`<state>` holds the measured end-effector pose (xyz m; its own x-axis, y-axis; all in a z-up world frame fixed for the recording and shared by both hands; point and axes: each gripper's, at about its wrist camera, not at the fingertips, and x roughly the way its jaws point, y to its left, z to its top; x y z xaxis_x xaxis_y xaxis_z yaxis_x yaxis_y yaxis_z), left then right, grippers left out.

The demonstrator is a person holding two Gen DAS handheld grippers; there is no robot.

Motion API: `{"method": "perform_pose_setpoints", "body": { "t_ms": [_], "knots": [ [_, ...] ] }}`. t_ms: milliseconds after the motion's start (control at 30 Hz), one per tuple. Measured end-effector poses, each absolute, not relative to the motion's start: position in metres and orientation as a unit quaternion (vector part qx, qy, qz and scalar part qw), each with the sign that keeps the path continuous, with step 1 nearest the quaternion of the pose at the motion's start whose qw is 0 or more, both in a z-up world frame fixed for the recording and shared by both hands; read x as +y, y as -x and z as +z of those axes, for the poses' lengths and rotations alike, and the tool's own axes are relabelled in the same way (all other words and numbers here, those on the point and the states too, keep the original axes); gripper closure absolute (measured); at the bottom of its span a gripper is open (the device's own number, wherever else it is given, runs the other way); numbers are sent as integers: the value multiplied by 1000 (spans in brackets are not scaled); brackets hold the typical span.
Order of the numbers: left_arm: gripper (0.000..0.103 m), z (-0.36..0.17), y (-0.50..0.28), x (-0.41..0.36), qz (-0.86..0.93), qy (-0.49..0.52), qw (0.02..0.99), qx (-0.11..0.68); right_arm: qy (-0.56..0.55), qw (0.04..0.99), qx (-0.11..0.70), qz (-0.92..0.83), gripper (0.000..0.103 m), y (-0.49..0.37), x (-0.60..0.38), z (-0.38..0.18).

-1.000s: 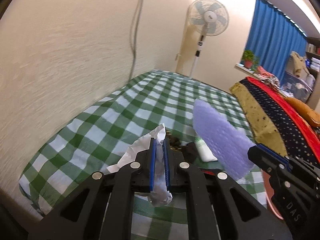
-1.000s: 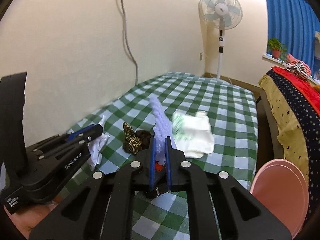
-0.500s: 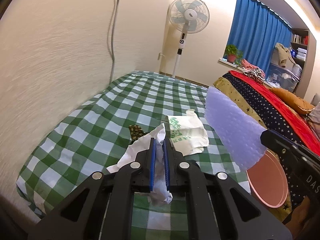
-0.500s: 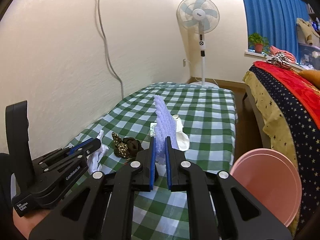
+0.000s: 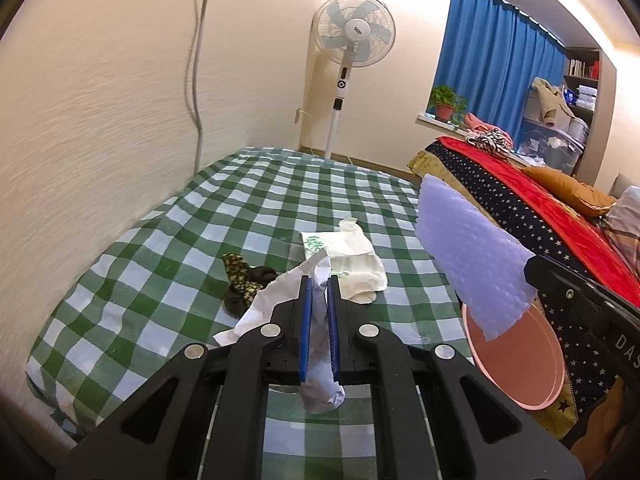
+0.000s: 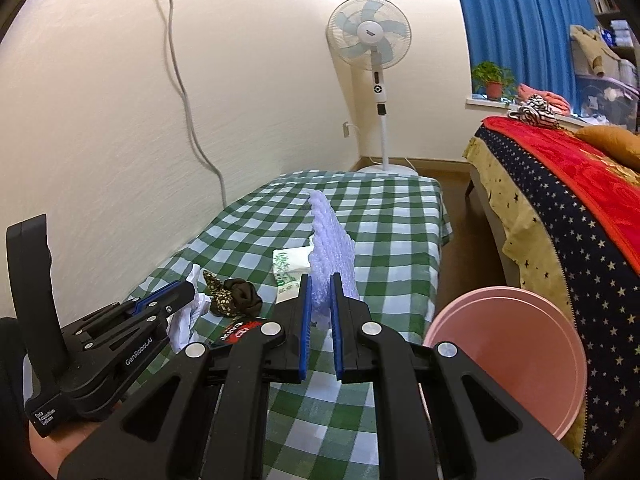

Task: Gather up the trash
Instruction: 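Carry the white paper and purple foam net over the pink bin with both tools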

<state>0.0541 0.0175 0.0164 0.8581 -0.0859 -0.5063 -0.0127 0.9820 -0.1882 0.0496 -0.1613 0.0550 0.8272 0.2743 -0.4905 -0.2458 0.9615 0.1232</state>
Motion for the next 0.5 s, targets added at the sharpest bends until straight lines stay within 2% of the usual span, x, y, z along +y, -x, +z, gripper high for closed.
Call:
{"method": "perform_pose_setpoints", "body": {
  "t_ms": [500],
  "knots": [
    [95,15,-60,-3,-47,92,959,264,-45,960,258,103,94,-47,-187,56]
  ]
}}
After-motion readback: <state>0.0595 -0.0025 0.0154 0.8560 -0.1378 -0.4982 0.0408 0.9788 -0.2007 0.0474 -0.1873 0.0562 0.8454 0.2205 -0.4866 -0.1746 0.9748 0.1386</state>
